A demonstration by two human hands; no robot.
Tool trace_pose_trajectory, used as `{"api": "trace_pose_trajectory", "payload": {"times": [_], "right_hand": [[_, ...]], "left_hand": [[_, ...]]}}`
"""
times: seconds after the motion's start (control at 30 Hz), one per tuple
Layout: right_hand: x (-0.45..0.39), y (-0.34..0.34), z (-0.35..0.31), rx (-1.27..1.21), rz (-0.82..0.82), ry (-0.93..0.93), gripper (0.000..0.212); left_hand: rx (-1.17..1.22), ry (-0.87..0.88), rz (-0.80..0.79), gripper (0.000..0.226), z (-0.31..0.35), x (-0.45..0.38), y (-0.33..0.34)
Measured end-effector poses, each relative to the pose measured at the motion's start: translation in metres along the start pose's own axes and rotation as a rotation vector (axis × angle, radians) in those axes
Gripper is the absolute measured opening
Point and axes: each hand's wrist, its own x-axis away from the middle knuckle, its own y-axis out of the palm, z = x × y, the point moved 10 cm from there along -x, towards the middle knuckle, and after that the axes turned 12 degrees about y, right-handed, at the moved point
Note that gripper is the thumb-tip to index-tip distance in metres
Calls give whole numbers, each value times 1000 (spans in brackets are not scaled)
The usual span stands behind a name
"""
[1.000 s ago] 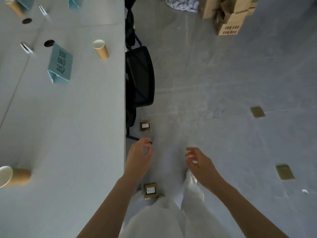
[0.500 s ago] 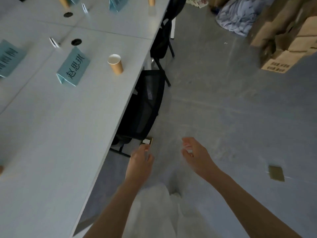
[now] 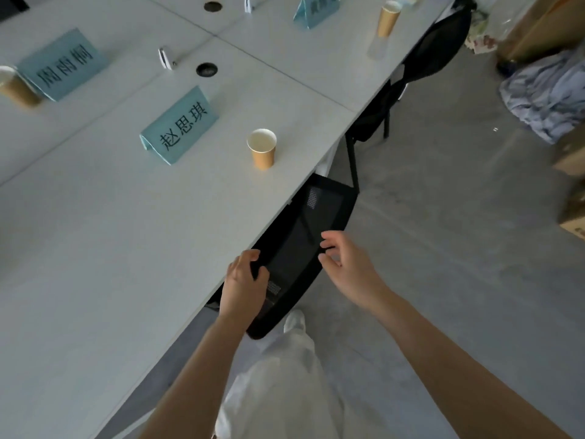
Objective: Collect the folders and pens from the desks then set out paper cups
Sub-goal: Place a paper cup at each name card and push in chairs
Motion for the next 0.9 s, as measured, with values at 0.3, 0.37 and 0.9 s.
{"api": "trace_pose_trajectory", "payload": {"times": [0.3,0.37,0.9], "right_hand": [[-123,-6,-57,36,-123,-48,44],[-149,0,-65,50,-160,-60,47],[-326,43,-100,272,-527,-234,77]], "left_hand": [[-30,-46,47,41,11,-103,0],[-46,-58,31,45,10,-119,10],[-260,-510,83,79,-38,-204,67]]}}
